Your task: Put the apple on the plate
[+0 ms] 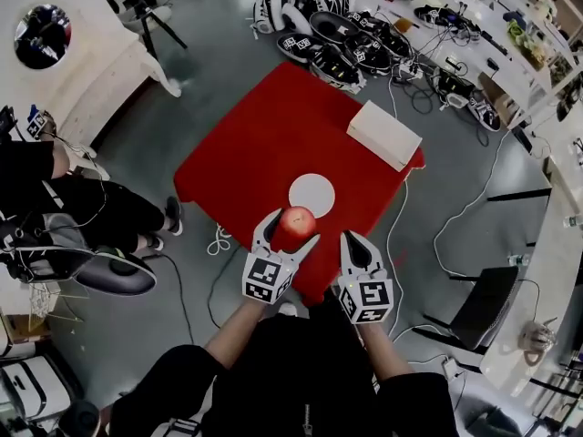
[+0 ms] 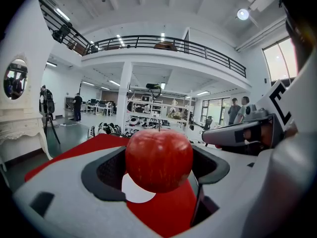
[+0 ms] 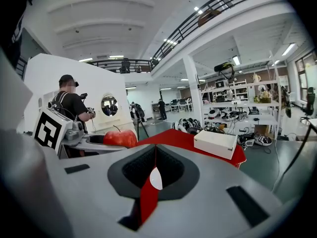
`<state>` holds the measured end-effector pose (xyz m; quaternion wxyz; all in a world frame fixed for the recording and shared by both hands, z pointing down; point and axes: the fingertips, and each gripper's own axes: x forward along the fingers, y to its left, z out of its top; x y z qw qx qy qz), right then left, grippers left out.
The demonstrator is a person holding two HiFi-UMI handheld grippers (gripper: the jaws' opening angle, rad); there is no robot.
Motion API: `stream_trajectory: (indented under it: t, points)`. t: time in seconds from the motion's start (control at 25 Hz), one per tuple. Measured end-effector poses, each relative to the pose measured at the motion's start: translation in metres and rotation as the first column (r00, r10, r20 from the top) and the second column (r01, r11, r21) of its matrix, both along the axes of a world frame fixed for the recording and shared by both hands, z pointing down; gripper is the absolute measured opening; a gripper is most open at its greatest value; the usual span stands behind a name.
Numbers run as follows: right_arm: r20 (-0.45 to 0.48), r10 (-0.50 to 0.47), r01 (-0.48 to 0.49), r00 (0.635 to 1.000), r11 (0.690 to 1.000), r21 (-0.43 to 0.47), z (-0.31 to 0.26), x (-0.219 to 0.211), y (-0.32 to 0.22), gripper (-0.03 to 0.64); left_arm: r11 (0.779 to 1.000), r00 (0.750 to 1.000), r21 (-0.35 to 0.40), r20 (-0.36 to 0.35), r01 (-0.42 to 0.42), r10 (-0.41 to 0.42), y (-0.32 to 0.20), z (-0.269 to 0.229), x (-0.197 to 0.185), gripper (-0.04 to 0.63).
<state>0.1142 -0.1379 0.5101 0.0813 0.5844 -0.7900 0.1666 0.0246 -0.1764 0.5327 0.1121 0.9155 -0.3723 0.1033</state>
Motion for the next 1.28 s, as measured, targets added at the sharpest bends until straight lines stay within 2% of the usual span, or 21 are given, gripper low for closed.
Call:
stream_trajectory:
  t: [0.4, 0.72, 1.08, 1.28]
  points:
    - [0.026, -0.110, 0.110, 0.994, 0.994, -0.017, 0.002, 0.014, -0.060, 0.012, 0.997, 0.997, -0.015, 0.033, 0.076, -0.076, -0.049, -0.001, 0.017, 0.400]
    - [0.014, -0.172, 0.173, 0.985, 0.984, -0.046, 0.011, 0.003, -0.089, 0.012, 0.993, 0.992, -0.017, 0.032, 0.119, -0.118, -0.077, 0.000, 0.005, 0.400]
    - [0.009, -0.137, 0.137, 0.991, 0.989, -0.047, 0.008, -0.012, -0.111, 0.012, 0.996, 0.996, -0.014, 0.018, 0.088, -0.088, -0.104, 0.001, -0.007, 0.400]
    - [0.001, -0.121, 0.121, 0.993, 0.991, -0.061, 0.015, -0.005, -0.111, 0.012, 0.998, 0.998, 0.006, 0.008, 0.064, -0.064, -0.111, 0.005, 0.001, 0.400]
